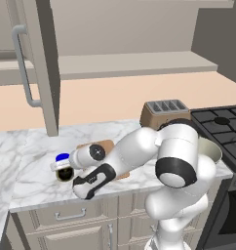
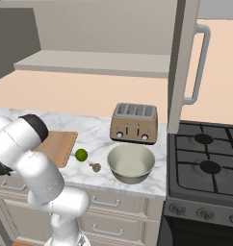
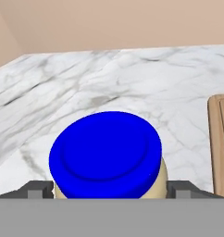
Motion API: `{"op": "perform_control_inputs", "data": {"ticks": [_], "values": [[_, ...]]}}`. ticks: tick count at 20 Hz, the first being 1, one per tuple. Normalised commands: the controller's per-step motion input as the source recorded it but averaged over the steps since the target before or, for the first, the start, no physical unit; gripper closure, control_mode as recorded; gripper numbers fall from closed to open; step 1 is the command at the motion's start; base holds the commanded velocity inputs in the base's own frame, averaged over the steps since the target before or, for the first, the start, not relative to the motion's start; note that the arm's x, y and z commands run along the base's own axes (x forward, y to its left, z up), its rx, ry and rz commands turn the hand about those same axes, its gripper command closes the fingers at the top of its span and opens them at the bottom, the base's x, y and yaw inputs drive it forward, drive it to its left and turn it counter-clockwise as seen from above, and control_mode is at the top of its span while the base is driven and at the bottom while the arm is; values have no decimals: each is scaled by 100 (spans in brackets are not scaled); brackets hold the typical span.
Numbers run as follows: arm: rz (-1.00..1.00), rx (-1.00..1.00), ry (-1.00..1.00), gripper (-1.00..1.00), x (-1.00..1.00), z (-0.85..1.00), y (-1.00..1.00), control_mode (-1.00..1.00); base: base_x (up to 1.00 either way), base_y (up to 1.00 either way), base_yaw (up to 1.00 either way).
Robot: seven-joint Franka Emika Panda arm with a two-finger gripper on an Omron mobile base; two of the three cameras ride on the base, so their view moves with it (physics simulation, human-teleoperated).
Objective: Open the cabinet. Place the bowl and condiment on the counter. Then place the lime and garlic on the cutting board.
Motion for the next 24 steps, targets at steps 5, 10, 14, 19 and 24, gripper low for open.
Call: {"op": "perform_control_inputs", "data": {"ticks": [5, 10, 14, 19, 24], "values": [[0, 0, 0, -100, 0, 0, 1, -100, 0, 0, 0], [0, 0, 0, -100, 0, 0, 0, -100, 0, 0, 0], [0, 0, 0, -100, 0, 0, 0, -100, 0, 0, 0], [0, 0, 0, -100, 0, -2, 0, -100, 0, 0, 0], [0, 0, -1, -100, -21, 17, 0, -100, 0, 0, 0]]}}
